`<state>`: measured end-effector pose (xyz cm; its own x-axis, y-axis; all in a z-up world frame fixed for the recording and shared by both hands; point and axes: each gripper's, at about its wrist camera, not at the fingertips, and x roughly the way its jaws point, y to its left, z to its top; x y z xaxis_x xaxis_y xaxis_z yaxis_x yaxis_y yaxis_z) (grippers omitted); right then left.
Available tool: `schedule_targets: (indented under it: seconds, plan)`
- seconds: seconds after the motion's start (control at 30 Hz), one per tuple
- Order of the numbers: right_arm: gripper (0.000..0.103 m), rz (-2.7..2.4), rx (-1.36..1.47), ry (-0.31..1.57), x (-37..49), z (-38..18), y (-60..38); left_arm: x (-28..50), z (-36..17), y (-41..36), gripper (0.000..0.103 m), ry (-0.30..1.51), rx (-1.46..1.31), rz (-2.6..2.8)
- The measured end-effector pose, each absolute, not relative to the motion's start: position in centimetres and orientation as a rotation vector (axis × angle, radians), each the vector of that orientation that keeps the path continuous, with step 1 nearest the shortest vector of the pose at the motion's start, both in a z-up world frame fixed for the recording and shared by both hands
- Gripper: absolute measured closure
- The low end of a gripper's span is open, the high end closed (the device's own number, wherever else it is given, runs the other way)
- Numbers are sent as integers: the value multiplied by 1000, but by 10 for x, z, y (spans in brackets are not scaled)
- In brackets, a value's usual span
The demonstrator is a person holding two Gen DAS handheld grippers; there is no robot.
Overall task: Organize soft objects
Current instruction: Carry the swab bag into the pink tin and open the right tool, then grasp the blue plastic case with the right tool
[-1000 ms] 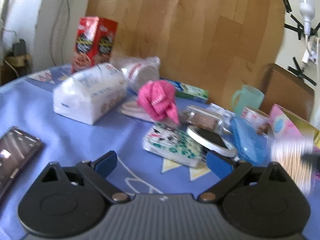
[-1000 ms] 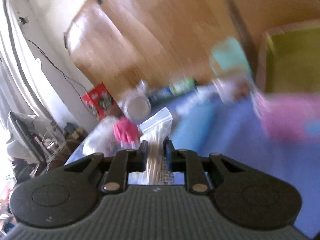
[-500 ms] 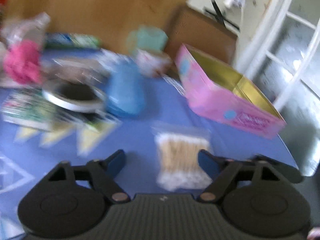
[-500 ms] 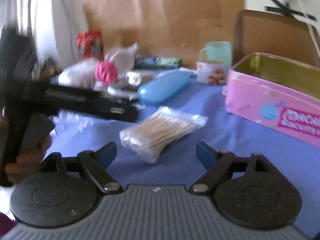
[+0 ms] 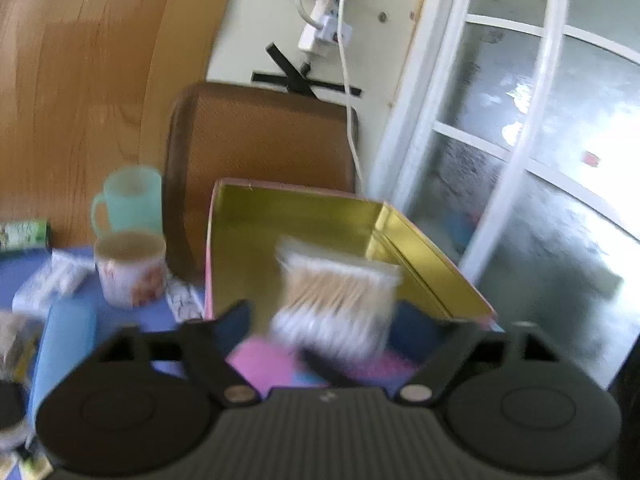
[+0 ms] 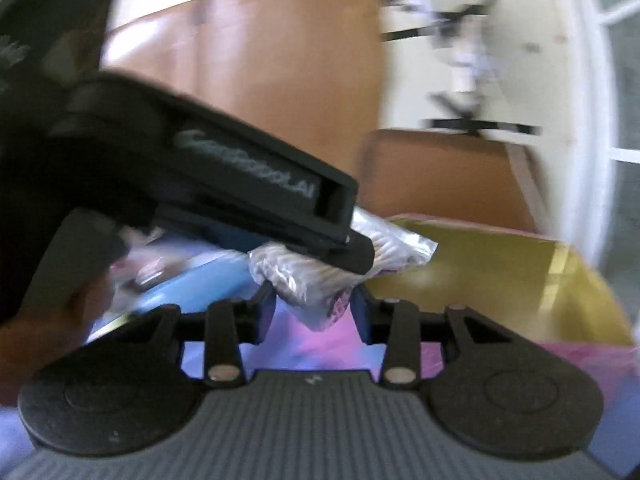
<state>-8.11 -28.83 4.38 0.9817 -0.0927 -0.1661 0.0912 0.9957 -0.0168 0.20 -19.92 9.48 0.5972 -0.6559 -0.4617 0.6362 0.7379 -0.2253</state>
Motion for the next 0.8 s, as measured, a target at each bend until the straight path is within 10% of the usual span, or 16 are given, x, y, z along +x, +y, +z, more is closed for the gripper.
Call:
schedule_targets:
  seconds: [0.57,0.7,0.8]
  plan:
    - [45,247,99,353,-20,29,-206,-23,-4,41,11,565,-225,-111]
    - [13,232,141,449,32,18,-173,-23,-5,51,10,539,-288,-118]
    - [14,174,90,487,64,12,-150,-18,-3,35,9,520,-255,-154]
